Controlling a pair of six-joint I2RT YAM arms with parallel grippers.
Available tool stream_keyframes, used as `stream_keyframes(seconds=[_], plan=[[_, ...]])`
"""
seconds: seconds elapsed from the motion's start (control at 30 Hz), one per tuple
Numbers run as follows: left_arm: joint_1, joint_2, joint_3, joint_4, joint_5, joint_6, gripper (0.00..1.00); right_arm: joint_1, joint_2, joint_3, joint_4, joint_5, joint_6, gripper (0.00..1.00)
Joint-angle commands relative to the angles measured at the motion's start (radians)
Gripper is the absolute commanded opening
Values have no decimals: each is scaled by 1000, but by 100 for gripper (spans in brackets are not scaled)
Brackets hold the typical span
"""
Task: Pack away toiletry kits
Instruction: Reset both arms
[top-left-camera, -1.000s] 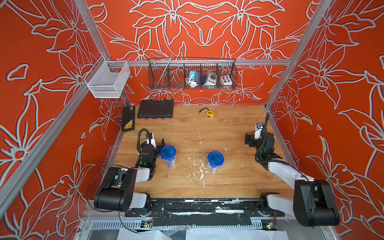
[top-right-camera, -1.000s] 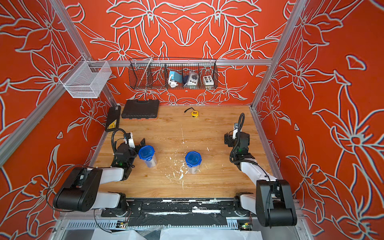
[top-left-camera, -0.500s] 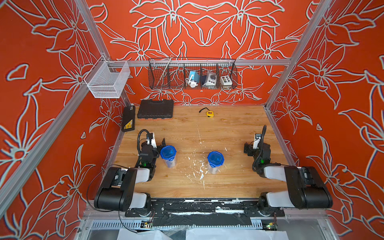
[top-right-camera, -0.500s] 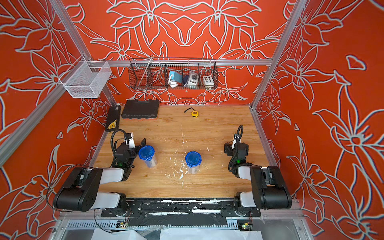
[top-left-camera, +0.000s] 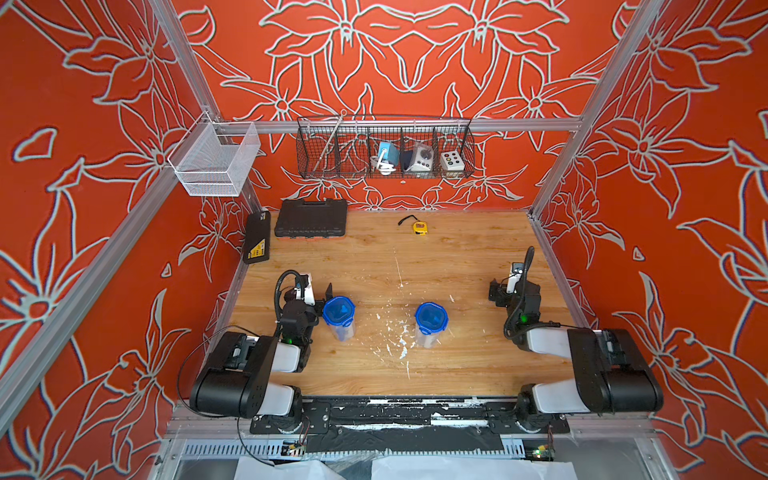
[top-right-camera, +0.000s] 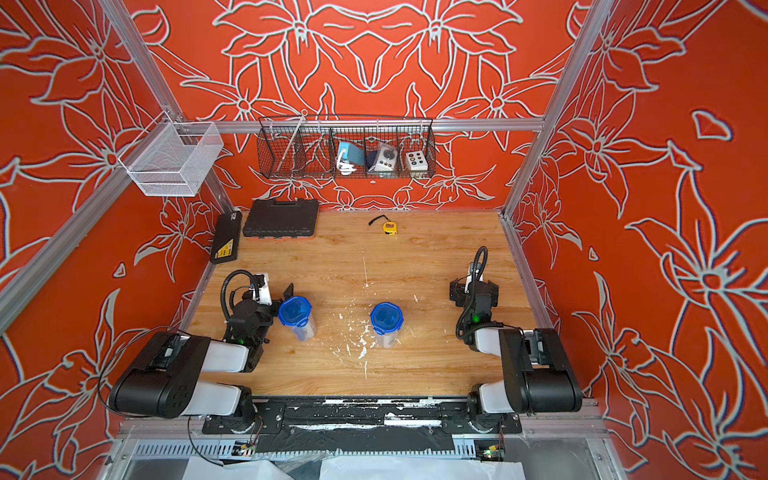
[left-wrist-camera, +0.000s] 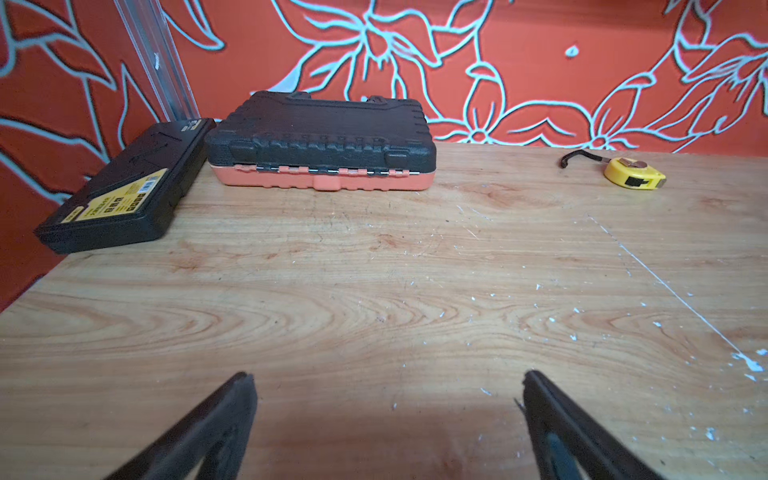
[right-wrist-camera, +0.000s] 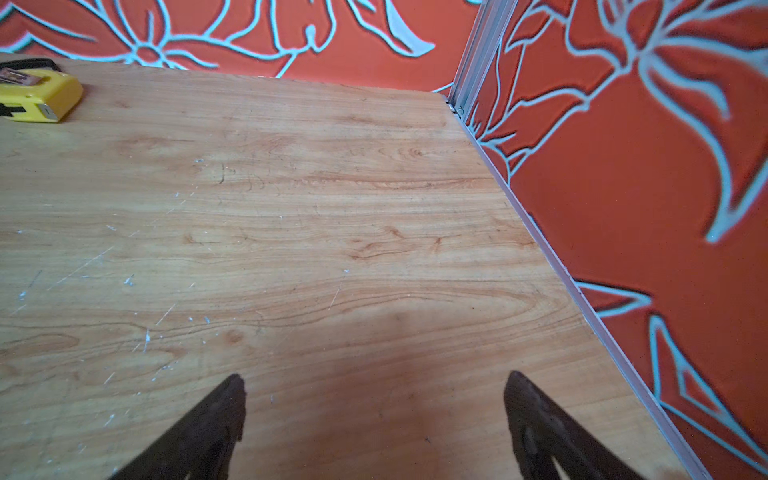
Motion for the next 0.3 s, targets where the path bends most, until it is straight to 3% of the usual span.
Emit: stream_keyframes(seconds=[0.0,0.27], plan=[[-4,-2,-3,43,-7,16,98,6,0,10,12,19,4,98],[0,3,7,34,3,14,98,6,-4,7,17,18,4,98]])
